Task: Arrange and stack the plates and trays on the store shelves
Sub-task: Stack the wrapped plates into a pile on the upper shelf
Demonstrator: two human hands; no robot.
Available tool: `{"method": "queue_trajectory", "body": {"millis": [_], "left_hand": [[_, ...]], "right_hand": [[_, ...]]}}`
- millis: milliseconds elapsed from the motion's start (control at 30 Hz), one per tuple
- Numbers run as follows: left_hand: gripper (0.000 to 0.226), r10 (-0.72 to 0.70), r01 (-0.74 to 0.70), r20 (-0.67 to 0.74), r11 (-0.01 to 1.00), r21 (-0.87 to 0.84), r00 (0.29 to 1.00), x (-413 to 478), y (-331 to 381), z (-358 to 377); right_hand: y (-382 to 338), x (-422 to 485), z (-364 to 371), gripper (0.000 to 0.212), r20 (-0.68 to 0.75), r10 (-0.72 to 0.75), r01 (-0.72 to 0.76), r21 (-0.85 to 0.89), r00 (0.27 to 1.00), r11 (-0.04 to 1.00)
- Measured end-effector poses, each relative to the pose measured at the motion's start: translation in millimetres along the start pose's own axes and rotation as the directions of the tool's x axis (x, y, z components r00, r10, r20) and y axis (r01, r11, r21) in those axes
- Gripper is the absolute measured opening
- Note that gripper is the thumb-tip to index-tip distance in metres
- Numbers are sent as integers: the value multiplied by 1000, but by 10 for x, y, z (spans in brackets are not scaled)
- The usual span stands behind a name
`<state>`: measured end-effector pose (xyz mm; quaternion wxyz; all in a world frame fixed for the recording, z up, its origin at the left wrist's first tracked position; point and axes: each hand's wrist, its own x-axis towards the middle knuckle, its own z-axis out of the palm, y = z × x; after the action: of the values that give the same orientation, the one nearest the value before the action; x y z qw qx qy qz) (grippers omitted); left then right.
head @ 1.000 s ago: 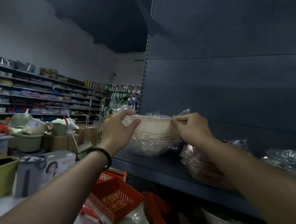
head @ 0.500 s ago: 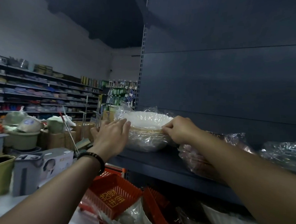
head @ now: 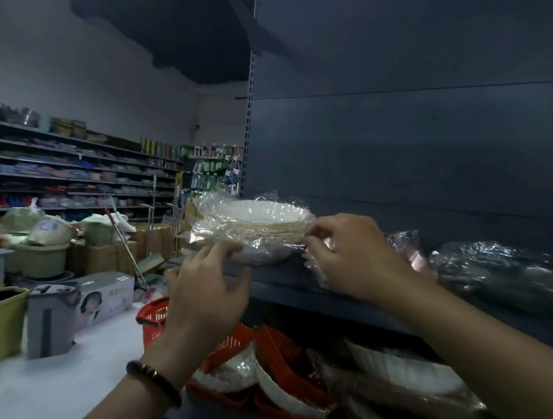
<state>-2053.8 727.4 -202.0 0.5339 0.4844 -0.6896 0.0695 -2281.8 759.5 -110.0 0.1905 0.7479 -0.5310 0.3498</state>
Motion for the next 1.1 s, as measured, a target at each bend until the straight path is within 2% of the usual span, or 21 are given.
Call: {"method": "queue_trajectory", "body": {"millis": [100, 133, 233, 300, 467, 600, 700, 833, 933, 1000, 1100], "left_hand": [[4, 4, 4, 31, 967, -254, 1000, -413, 280, 78], [5, 9, 11, 66, 956, -294, 998, -547, 375, 139], [12, 113, -58, 167, 951, -303, 979, -930, 569, 439], [16, 128, -54, 238, 954, -295, 963, -1131, 657, 649], [16, 106, 29, 358, 935, -353, 928, -1442, 853, 1086], [15, 70, 116, 419, 908, -403, 906, -1543, 974, 1424], [19, 44, 174, 436, 877, -448, 899, -1587, 1015, 1651], [27, -27, 311, 540, 841, -443, 841, -1627, 912, 1919], [27, -71, 371, 554, 812, -451, 829, -1615, 871, 2035], [26, -79, 382, 541, 793, -475, 838, -1589, 874, 2100], [22, -86, 410, 547, 761, -504, 833, -1584, 888, 2160]], "right_hand": [[57, -624, -245, 11, -85, -35, 34, -10, 996, 999], [101, -840, -301, 9, -96, -23, 23, 0, 995, 1000], [333, -1436, -359, 8, -87, 75, -75, 4, 993, 997], [542, -1793, -347, 8, -46, 185, -185, 11, 982, 983], [1040, -2433, -216, 10, 97, 449, -452, 5, 888, 892], [1276, -2582, -25, 6, 152, 539, -540, -37, 829, 841], [1421, -2566, 170, 18, 121, 534, -535, -22, 837, 844], [1518, -2481, 425, 51, 59, 506, -506, -23, 860, 862], [1489, -2384, 567, 76, 70, 437, -433, -64, 897, 899], [1494, -2299, 671, 80, 85, 432, -423, -106, 898, 900], [1560, -2187, 803, 68, 74, 525, -523, -46, 848, 851]]}}
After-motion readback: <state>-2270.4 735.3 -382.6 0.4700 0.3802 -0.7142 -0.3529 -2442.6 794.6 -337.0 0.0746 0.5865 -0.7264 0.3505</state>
